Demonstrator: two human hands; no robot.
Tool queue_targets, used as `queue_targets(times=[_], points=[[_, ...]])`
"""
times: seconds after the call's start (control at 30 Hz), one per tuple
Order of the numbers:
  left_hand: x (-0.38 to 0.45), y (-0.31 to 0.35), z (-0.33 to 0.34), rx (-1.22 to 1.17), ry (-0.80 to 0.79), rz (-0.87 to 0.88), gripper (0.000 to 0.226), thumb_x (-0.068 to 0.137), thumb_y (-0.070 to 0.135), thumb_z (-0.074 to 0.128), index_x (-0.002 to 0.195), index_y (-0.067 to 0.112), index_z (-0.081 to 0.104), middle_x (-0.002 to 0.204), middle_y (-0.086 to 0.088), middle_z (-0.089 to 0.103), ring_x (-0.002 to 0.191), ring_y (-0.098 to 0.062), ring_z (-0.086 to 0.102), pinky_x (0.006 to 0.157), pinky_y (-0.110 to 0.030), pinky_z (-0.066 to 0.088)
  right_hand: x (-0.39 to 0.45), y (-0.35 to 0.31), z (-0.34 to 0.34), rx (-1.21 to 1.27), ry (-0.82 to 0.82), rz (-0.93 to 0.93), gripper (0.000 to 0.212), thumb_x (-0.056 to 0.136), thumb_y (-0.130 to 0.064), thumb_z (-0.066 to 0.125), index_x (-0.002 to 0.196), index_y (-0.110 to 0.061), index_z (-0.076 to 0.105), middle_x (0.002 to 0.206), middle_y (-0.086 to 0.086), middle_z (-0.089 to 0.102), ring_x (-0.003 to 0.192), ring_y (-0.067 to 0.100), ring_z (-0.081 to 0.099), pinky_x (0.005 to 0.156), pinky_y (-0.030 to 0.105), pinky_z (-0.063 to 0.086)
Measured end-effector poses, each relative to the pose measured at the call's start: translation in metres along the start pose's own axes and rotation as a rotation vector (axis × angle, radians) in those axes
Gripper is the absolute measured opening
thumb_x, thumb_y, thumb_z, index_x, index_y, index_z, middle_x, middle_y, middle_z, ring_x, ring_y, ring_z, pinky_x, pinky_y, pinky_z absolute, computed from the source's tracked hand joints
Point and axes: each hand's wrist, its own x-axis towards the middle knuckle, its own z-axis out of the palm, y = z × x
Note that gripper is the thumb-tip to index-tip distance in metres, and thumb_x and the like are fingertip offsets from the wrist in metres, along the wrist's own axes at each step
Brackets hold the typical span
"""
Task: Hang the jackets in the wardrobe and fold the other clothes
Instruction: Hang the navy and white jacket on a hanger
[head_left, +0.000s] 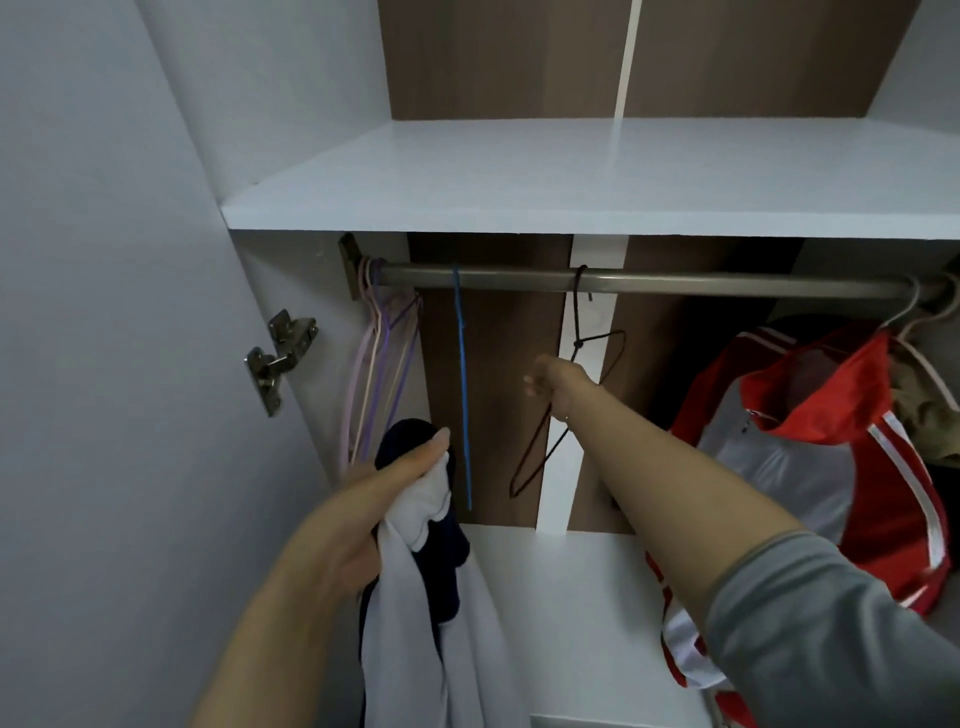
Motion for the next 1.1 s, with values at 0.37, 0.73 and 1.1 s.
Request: queue_targets(times=[0.37, 0.73, 1.1], points=[[0.024, 0.001, 0.0, 0.348, -0.091, 0.175, 0.012, 0.084, 0.021, 0.07, 0.096, 0.019, 0.068, 0.096, -0.005, 0.076, 0.092, -0.018, 0.071, 0.085, -0.029, 0.054, -0.01, -0.034, -0.045, 0.004, 0.256, -0.39, 0.038, 0.097, -0.038, 0.048, 0.064, -0.019, 0.042, 0.054, -0.002, 0.033, 0.044, 0.012, 0.03, 0.042, 0.022, 0.025], [0.004, 0.017, 0.027, 0.229, -0.069, 0.156, 0.027, 0.094, 0.017, 0.061, 0.117, 0.003, 0.063, 0.093, -0.012, 0.071, 0.079, -0.023, 0.069, 0.072, -0.035, 0.058, -0.18, 0.059, -0.189, -0.52, 0.125, -0.532, 0.059, 0.097, -0.031, 0.057, 0.043, -0.016, 0.038, 0.034, -0.01, 0.033, 0.032, 0.003, 0.034, 0.047, 0.012, 0.033], [-0.129, -0.047, 0.088, 0.353, -0.238, 0.23, 0.027, 0.095, 0.009, 0.057, 0.12, 0.0, 0.062, 0.112, -0.018, 0.067, 0.091, -0.026, 0.068, 0.087, -0.04, 0.055, -0.37, 0.11, -0.291, -0.545, -0.186, -0.558, 0.051, 0.098, -0.03, 0.056, 0.049, -0.018, 0.048, 0.039, -0.012, 0.032, 0.036, 0.003, 0.032, 0.046, 0.009, 0.029]])
